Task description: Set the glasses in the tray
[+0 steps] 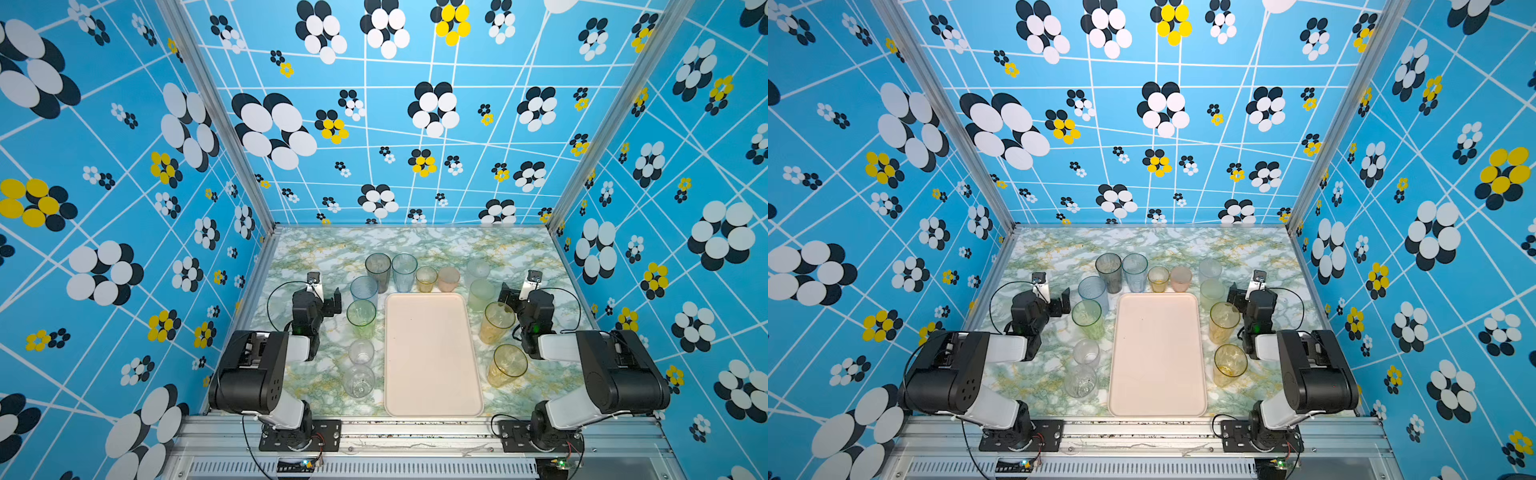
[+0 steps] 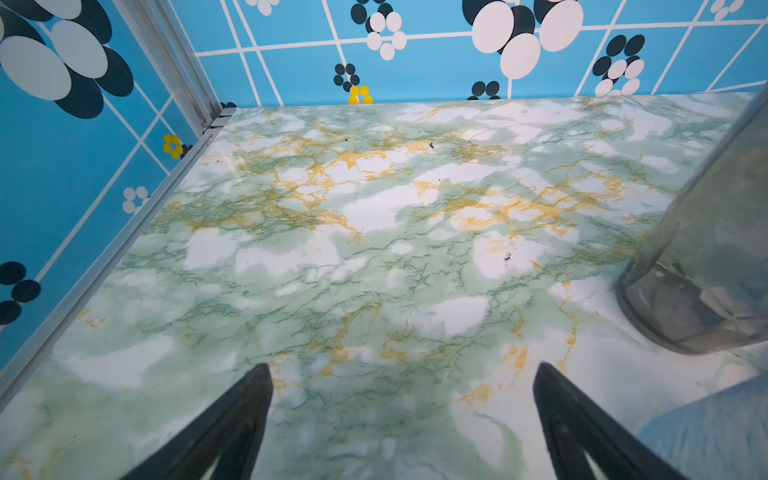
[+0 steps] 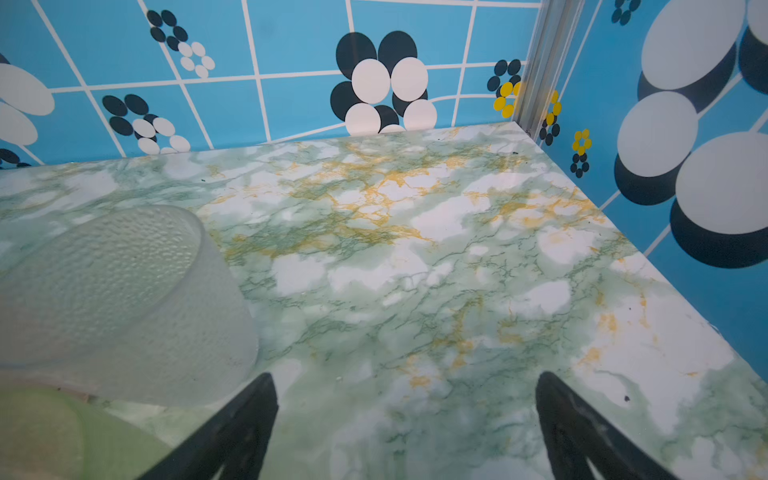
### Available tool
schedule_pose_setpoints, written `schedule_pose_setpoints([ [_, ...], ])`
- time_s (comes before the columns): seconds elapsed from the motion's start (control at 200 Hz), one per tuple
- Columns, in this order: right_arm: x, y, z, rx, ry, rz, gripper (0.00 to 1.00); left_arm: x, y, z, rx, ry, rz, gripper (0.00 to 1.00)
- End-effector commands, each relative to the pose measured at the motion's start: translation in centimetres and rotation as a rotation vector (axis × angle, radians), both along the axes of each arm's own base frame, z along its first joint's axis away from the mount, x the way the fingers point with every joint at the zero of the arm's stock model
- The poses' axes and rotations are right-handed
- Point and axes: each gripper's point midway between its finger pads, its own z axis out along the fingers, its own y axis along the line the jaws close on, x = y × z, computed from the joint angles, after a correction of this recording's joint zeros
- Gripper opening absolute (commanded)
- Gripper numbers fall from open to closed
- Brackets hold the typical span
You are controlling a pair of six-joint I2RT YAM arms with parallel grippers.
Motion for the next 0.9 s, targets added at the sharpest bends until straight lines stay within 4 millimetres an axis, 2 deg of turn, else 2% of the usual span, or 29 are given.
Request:
schedule_pose_setpoints([
  [0.0,-0.11,-0.01,-0.45,-0.009,0.011,0.004,0.99,0.54,0.13,0.44,-0.011,-0.010,0.002,0.99],
  [0.73,-0.12,-0.01,-0.51,-0.009,0.013,0.004,0.99,0.59,0.11,0.48,-0.013,-0.011,0.001,1.00],
  [0.895,-0.12,-0.01,-0.48,-0.010,0.013,0.005,0.99,0.56,0.11,0.44,-0.013,-0.010,0.000,0.89],
])
